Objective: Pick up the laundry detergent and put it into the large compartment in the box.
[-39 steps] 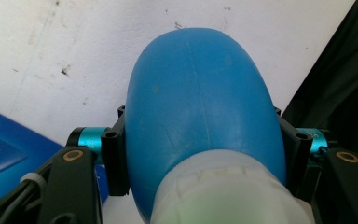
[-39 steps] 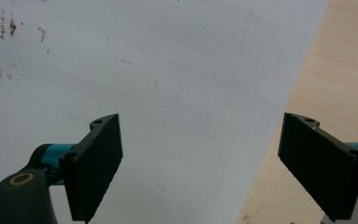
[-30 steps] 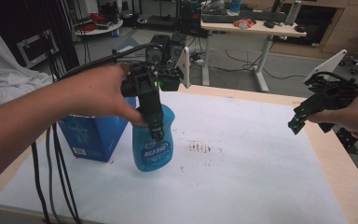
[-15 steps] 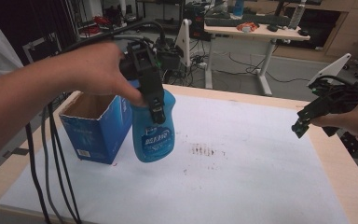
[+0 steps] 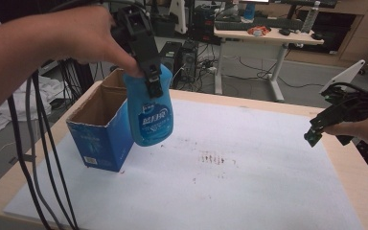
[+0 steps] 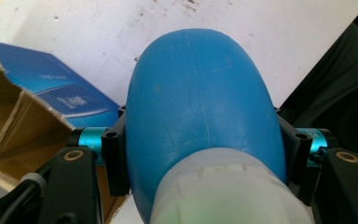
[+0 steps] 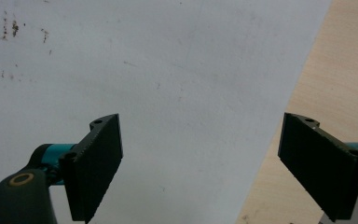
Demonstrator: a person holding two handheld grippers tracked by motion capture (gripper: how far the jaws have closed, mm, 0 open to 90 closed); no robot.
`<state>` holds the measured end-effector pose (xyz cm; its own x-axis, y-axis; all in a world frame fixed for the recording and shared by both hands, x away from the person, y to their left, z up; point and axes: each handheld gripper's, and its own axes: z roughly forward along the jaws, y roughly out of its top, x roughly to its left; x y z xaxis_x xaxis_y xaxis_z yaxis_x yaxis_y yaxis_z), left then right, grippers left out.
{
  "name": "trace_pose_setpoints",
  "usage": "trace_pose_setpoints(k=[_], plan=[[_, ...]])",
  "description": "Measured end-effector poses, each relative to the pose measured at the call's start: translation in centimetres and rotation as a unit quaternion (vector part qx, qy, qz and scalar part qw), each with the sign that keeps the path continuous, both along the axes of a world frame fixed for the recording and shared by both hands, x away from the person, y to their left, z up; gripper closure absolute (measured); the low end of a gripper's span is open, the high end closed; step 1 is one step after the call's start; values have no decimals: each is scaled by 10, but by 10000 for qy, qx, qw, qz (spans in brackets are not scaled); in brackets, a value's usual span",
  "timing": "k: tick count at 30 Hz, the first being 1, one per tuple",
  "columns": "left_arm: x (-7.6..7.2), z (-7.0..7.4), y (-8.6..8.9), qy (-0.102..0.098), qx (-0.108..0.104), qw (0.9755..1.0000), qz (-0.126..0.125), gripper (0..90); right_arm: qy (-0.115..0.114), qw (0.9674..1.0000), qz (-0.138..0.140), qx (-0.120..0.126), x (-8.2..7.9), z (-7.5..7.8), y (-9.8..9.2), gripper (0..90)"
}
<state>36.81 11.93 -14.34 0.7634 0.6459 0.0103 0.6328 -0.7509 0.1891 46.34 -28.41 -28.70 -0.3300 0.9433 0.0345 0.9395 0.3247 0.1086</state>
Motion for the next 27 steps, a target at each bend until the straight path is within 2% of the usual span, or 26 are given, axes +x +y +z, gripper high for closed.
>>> trace_pose_setpoints(k=[7,14,25,27], plan=[[11,18,27,-33,1,9994,343,368,17,10000,-3,-12,2,-1,-1,129],[19,27,55,-41,-5,9967,816,368,10,10000,-8,-1,4,-2,-2,129],[27,24,96,-4,115,9920,1254,369,19,10000,61,-1,5,-2,3,129],[29,21,105,3,62,9901,1401,368,13,10000,43,0,5,-1,2,129]])
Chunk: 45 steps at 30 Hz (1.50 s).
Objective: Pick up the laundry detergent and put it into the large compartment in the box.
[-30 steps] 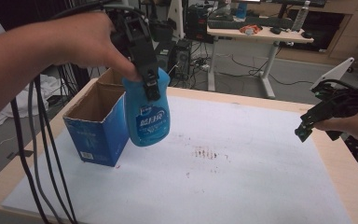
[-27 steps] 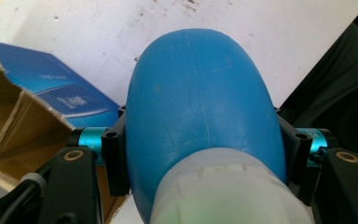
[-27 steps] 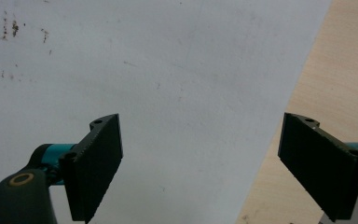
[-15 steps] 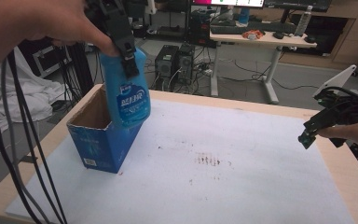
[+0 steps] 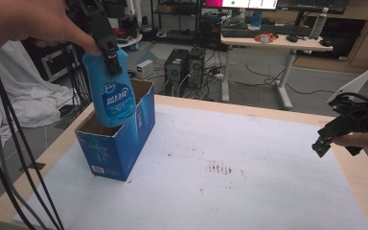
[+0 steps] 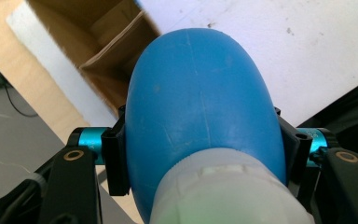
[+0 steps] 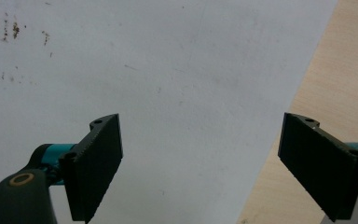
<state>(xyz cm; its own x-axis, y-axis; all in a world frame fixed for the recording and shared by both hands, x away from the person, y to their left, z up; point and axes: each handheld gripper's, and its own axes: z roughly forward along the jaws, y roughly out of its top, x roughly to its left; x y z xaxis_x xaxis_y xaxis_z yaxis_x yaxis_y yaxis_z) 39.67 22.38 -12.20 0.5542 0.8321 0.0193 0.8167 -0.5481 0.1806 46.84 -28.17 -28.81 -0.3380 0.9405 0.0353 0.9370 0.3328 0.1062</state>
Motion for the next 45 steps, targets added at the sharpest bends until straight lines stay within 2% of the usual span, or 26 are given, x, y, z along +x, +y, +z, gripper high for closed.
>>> trace_pose_setpoints(k=[5,9,12,14,19,23,25,30,34,45], plan=[[2,-4,14,-40,171,9997,182,369,-21,10000,-4,-2,-1,2,-3,129],[6,-7,21,-2,108,9995,297,369,-24,10000,-22,-7,-1,2,-4,129],[7,-12,23,-64,166,9993,327,369,-47,10000,-2,2,-2,2,-3,129],[9,-17,25,-44,222,9992,327,369,-49,10000,22,0,-3,3,-1,129],[13,-27,28,10,162,9992,372,370,-63,9999,76,-18,-5,3,2,129],[16,-35,31,13,235,9989,405,370,-69,9999,92,-26,-6,4,3,129],[17,-39,33,18,160,9988,467,370,-71,9999,90,-21,-7,5,2,129],[17,-53,31,39,182,9990,400,370,-62,9999,81,-63,-7,4,3,129],[18,-69,31,79,71,9993,356,370,-64,9999,136,-66,-6,3,6,129],[16,-100,31,153,11,9998,142,370,-46,9998,149,-122,-7,2,9,129]])
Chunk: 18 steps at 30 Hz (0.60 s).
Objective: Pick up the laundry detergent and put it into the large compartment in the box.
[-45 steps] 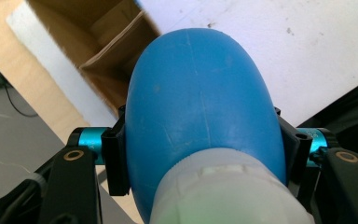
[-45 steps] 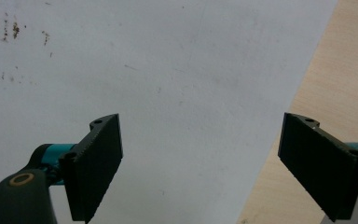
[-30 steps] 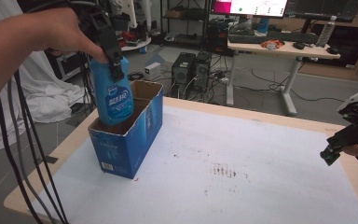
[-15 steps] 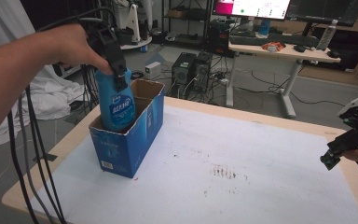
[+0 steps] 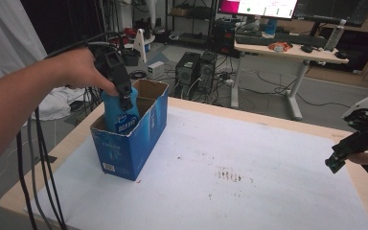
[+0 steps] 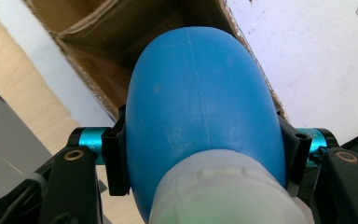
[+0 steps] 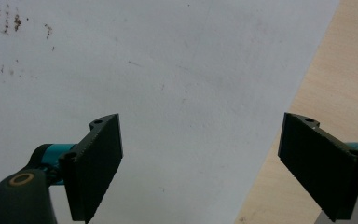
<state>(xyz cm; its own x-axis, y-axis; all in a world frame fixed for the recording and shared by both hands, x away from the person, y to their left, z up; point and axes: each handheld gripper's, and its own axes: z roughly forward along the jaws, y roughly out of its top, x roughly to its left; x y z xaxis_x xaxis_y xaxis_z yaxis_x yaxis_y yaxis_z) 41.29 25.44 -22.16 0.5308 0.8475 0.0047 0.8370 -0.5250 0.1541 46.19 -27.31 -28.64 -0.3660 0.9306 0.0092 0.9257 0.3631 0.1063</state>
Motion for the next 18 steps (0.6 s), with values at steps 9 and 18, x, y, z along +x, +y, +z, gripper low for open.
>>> trace_pose_setpoints(k=[9,18], plan=[[-1,-17,0,55,15,9997,-251,370,19,10000,-17,7,0,-3,-2,129],[-1,-33,-2,132,74,9988,-471,370,7,10000,24,47,-1,-2,0,129]])
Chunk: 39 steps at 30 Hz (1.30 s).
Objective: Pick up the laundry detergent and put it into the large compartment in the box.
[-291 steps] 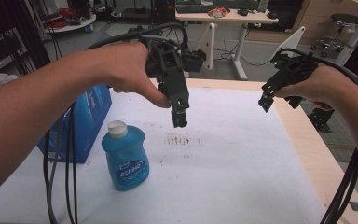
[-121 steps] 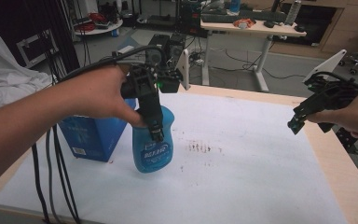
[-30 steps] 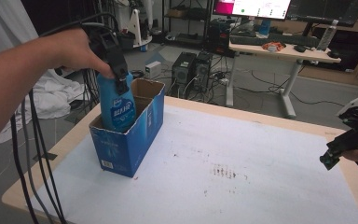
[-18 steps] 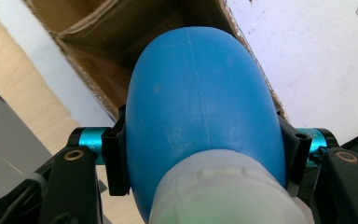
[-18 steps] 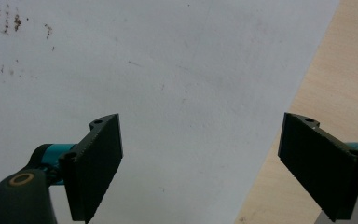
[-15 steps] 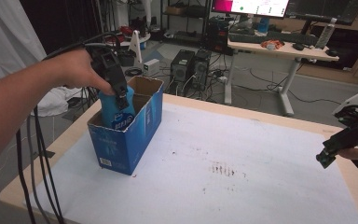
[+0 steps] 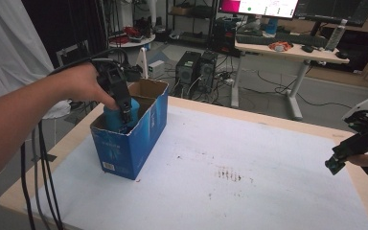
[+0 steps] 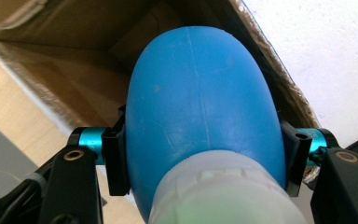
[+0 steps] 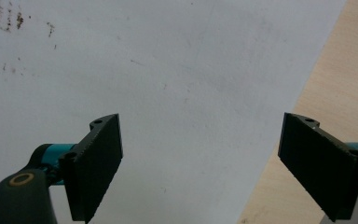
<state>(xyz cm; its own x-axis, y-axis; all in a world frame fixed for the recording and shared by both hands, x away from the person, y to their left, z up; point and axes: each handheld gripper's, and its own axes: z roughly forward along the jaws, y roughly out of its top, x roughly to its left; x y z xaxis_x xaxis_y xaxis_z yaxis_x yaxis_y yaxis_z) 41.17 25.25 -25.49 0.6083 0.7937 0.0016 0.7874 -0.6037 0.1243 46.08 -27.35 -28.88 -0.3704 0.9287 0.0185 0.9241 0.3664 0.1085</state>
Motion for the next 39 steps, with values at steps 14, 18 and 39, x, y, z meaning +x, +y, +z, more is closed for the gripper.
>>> trace_pose_setpoints(k=[14,18,39], plan=[[-3,-22,-2,62,-10,9981,-616,370,-25,10000,2,-3,-2,1,-1,129],[-2,-27,-4,34,74,9967,-804,370,-27,10000,13,-20,-2,1,-1,129],[4,-31,0,88,-132,9974,-709,362,-20,10000,-15,-17,-3,-1,-2,129]])
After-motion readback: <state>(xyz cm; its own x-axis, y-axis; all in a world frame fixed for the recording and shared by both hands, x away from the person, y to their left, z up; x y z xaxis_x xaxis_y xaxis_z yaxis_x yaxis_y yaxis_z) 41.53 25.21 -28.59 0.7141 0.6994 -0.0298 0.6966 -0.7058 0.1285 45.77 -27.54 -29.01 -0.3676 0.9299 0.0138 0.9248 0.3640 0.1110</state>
